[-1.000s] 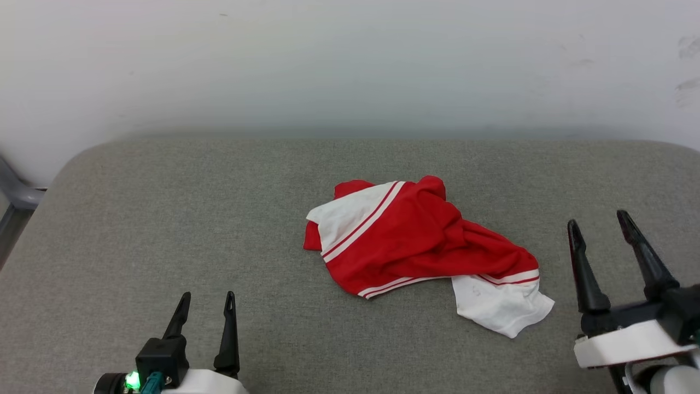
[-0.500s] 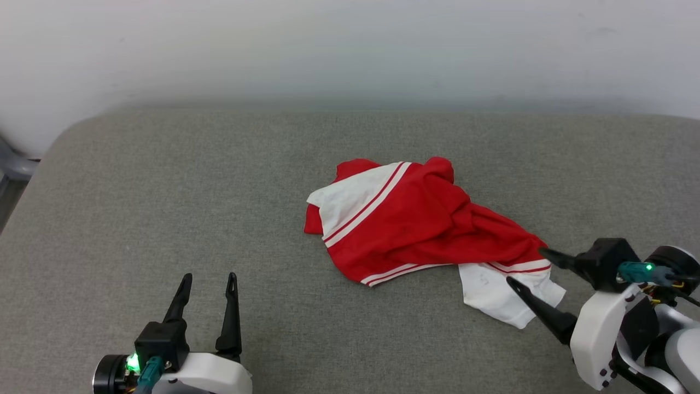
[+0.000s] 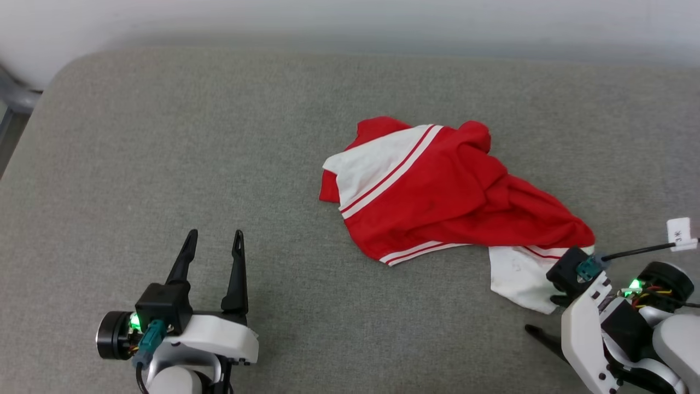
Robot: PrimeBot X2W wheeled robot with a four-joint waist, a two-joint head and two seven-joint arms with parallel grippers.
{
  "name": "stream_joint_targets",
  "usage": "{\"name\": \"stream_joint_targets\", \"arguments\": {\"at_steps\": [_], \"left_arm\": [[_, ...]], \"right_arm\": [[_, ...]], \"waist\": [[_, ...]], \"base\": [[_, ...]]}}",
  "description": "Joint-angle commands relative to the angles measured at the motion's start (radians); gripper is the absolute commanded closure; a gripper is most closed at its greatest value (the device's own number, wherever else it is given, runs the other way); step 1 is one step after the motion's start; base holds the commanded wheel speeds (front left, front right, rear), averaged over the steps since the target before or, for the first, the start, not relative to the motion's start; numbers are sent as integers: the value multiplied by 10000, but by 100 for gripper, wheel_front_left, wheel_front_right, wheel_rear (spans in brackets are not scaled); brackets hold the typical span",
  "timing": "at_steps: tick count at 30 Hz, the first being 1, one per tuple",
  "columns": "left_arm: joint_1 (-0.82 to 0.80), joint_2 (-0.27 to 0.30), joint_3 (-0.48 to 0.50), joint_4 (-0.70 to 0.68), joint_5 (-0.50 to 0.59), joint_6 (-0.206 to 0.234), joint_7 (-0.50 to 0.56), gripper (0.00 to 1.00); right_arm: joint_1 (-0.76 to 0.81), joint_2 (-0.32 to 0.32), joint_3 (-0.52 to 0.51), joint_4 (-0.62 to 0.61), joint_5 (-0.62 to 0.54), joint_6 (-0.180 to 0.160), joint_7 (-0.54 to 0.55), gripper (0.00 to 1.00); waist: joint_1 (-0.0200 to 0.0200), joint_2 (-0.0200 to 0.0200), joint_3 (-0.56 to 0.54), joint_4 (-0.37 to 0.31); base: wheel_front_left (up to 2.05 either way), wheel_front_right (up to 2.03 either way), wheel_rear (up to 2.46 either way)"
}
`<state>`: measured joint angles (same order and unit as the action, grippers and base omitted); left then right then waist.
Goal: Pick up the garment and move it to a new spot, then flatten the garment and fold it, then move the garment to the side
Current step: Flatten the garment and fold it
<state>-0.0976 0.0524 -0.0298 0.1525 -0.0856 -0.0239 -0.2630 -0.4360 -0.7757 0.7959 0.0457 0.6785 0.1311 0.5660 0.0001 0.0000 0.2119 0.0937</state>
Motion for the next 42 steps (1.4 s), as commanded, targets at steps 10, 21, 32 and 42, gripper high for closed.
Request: {"name": "stream_joint_targets", "arguments": {"at_steps": [10, 21, 32, 42], "left_arm": [[-312, -29, -32, 159, -109, 74, -27, 0], [242, -26, 49, 261, -117, 134, -27, 0], [517, -27, 33, 201, -54, 126, -27, 0], [362, -27, 66, 321, -26, 84, -27, 0]], "right_arm": [[-436, 452, 1576, 2098, 122, -13, -994, 100], [18, -1056, -59, 1110, 689, -8, -2781, 100], [2183, -1965, -1888, 2077, 1649, -10, -2539, 100], [3130, -721, -2306, 4325, 1522, -4, -2806, 100]], "waist": [[-1, 0, 498, 291], [-1, 0, -714, -342], [-1, 0, -947, -311], [-1, 0, -839, -24]], "base": [[0, 0, 0], [0, 0, 0], [0, 0, 0], [0, 0, 0]]}}
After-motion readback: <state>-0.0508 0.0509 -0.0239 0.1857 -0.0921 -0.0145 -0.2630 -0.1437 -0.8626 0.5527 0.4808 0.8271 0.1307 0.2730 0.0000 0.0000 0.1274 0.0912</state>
